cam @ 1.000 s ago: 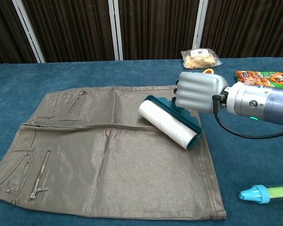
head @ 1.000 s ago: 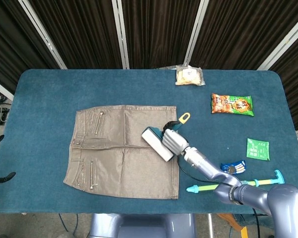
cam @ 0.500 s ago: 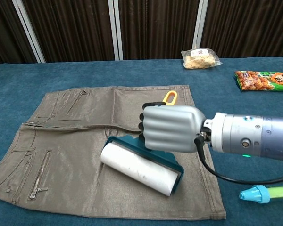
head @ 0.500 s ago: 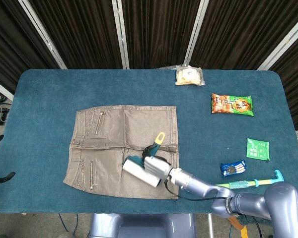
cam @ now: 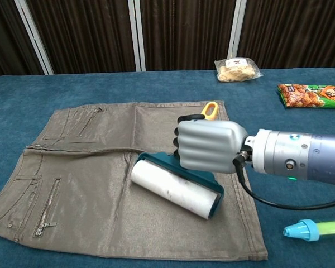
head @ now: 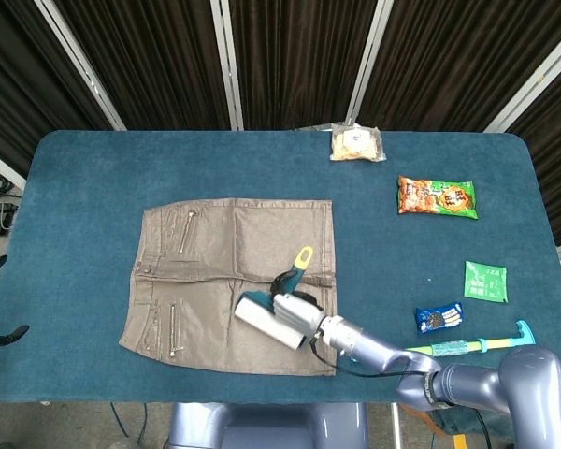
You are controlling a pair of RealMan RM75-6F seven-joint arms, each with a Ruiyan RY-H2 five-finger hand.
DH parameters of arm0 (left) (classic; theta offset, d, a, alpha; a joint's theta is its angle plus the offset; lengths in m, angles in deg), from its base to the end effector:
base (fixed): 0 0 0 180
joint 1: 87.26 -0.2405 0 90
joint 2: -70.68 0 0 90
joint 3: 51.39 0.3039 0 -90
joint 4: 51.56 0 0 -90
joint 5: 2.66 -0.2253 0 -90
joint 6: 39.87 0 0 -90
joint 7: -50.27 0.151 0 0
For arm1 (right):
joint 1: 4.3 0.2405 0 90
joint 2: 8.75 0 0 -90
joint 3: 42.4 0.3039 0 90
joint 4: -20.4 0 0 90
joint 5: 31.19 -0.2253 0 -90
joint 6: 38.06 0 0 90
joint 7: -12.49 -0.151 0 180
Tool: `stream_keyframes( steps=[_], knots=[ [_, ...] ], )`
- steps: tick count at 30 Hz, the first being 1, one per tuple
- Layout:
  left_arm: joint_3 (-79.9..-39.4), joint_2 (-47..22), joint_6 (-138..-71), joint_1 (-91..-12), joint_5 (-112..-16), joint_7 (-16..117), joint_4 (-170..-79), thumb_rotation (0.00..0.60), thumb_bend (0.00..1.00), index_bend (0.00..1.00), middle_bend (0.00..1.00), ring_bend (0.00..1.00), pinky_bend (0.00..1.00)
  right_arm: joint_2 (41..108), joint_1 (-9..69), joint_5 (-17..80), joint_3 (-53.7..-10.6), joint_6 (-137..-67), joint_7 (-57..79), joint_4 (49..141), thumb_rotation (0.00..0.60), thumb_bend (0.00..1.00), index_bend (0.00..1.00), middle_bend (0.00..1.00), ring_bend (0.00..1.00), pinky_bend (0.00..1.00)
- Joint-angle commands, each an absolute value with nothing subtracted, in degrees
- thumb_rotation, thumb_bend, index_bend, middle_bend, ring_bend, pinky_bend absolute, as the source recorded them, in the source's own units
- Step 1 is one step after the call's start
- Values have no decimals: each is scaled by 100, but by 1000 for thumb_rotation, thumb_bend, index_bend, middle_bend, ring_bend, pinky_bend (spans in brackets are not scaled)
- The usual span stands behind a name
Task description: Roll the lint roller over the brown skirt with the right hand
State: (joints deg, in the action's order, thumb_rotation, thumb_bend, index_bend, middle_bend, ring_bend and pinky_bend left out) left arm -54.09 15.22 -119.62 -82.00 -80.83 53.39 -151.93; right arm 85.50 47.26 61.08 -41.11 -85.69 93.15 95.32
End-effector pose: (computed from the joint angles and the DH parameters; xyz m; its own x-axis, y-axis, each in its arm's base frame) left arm -0.3613 0.1911 0.2011 0.4330 0.0999 0.8958 0.8903 0.1080 -0.4424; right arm -0.1312 -0.3560 -0.1015 0.6761 0.7338 -0.0667 0.5138 -0.4047 0.7564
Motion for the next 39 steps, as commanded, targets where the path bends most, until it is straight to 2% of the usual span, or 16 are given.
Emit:
stream_keyframes(
  steps=[1,15,20,28,29,30,32,34,36,39],
  knots=[
    [-5410,1516,-11956,-8197,-8076,5350,-15192,600,0,0,0,0,0,8557,4589,5817,-3982,-8606,9491,9190,600,777,487,580,484,532],
    [-5423,1431,-11875,-8145,-7971,5529,-15163,600,0,0,0,0,0,8622,4279,5045,-3790,-8715,9179,7915,600,778,487,580,484,532],
    [-5421,1412,-11859,-8135,-7952,5561,-15158,600,0,0,0,0,0,8586,4047,4283,-3413,-8729,8559,7652,600,778,486,580,484,533],
    [-5402,1421,-11901,-8149,-8003,5582,-15208,600,0,0,0,0,0,8609,3830,3348,-3173,-8576,8253,7112,600,772,476,580,485,533],
    [-5397,1419,-11909,-8152,-8014,5589,-15214,600,0,0,0,0,0,8617,3801,3262,-3160,-8569,8203,7083,600,740,464,580,483,533],
    [-5393,1418,-11913,-8154,-8024,5594,-15220,600,0,0,0,0,0,8626,3773,3191,-3153,-8571,8155,7061,600,665,437,574,472,533],
    [-5385,1416,-11917,-8155,-8038,5605,-15229,600,0,0,0,0,0,8636,3721,3094,-3153,-8582,8057,7048,600,436,335,547,441,534],
    [-5377,1413,-11916,-8154,-8052,5621,-15245,600,0,0,0,0,0,8611,3668,3012,-3167,-8556,7906,7122,600,125,154,492,411,538],
    [-5372,1415,-11918,-8152,-8065,5630,-15263,600,0,0,0,0,0,8559,3629,2948,-3173,-8532,7767,7267,600,7,42,446,391,539],
    [-5361,1425,-11930,-8158,-8092,5629,-15288,600,0,0,0,0,0,8445,3592,2963,-3231,-8644,7725,7534,600,0,0,412,372,539]
  ],
)
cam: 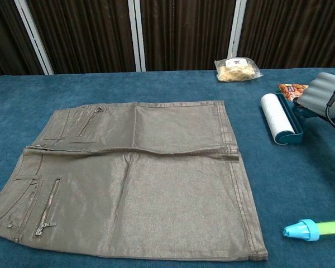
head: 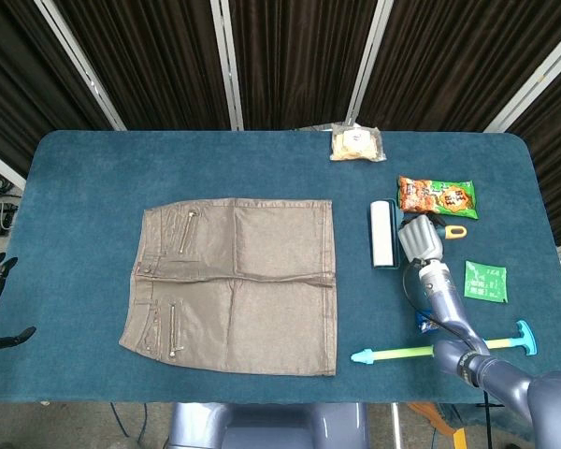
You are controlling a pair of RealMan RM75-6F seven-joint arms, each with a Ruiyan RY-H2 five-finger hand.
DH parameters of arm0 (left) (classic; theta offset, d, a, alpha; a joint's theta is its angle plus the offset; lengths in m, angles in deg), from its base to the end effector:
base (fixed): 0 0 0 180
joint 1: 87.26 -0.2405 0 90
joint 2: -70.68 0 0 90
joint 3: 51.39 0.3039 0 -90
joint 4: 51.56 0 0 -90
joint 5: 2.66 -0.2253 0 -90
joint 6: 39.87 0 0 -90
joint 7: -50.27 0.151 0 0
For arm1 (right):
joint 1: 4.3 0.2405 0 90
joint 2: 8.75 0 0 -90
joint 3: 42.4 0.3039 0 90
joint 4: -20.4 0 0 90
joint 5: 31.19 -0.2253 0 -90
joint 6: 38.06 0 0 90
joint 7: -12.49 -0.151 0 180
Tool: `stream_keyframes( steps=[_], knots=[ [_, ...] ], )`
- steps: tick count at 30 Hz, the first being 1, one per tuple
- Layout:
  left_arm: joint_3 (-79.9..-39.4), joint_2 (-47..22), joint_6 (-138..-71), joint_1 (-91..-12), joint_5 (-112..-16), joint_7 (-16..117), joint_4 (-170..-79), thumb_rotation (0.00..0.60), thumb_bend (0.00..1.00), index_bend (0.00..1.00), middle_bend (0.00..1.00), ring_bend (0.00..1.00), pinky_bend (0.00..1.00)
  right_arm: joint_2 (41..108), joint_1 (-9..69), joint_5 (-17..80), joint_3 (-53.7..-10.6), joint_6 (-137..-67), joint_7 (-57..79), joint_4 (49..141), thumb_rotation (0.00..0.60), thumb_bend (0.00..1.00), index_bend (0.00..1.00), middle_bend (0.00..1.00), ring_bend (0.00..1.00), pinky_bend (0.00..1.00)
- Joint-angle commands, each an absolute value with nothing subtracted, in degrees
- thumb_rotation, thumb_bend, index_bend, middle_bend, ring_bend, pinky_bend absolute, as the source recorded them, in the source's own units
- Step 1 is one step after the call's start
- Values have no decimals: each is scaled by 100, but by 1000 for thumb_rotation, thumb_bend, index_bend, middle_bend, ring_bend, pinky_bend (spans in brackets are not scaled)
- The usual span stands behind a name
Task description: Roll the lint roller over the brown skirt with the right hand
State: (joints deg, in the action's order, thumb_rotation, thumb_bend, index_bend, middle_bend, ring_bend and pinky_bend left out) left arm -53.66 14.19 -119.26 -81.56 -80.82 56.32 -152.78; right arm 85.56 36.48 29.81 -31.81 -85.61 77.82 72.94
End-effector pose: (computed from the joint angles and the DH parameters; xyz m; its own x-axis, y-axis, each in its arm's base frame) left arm -0.3570 0.1916 0.1906 0.4493 0.1181 0.8855 0.8827 0.0942 -0.4605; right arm -0.3106 -0.4495 -0.0050 0.9972 -0.0694 0.0265 -0.0427 -0.2435 0.9690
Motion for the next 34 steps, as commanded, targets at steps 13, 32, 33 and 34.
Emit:
stream_keyframes(
  steps=[13,32,33,34],
  knots=[
    [-5274,1680,-12042,-8241,-8385,5196,-15418,600,0,0,0,0,0,7206,3073,2645,-3208,-9984,7860,10220,600,0,0,366,344,539],
    [-5197,1490,-12672,-8433,-9070,4868,-14997,600,0,0,0,0,0,5932,1106,5638,-4237,-12466,3317,11201,600,0,0,0,0,10],
    [-5193,1491,-12700,-8446,-9086,4872,-15004,600,0,0,0,0,0,5943,1057,5665,-4252,-12527,3241,11173,600,0,0,0,0,10],
    [-5185,1494,-12729,-8461,-9107,4871,-15011,600,0,0,0,0,0,5957,1007,5684,-4265,-12585,3161,11147,600,0,0,0,0,10]
  ],
)
